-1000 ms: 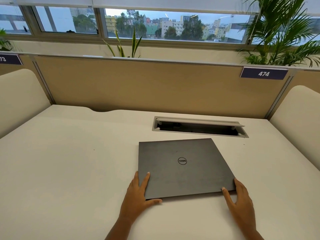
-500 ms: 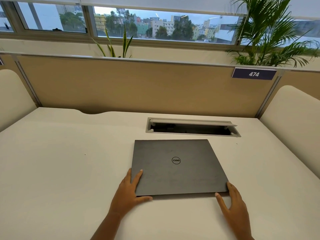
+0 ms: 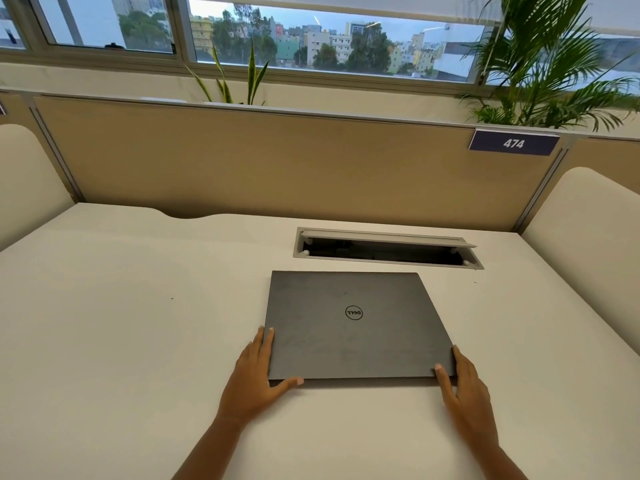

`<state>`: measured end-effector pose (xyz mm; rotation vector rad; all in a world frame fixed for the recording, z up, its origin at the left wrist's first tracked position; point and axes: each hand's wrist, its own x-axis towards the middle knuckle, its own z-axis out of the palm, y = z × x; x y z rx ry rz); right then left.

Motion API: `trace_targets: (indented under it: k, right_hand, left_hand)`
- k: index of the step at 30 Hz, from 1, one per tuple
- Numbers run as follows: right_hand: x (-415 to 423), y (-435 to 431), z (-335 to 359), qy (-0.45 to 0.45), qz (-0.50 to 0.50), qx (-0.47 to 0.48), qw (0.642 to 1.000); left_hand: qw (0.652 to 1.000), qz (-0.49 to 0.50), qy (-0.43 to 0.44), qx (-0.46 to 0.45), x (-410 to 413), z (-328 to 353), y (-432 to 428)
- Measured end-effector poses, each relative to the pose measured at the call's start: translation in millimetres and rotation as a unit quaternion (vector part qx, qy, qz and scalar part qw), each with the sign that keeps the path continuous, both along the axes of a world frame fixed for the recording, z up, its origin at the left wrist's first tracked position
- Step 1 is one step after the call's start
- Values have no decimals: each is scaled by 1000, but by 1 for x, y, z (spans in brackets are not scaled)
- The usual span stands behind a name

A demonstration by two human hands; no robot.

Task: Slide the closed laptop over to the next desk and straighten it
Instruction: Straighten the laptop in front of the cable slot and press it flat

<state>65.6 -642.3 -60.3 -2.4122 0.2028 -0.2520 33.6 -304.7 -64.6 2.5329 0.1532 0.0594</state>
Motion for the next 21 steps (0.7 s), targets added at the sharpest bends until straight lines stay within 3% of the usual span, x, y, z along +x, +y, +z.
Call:
trace_targets:
  k: [12,21]
  right_hand:
    - [7,8,2,14,-88,63,994]
    - [2,15,6,37,-95,87,991]
  left_hand:
    - [1000,-8,-14,-19,0,1,3]
    - [999,-27,-18,-11,5,2,12]
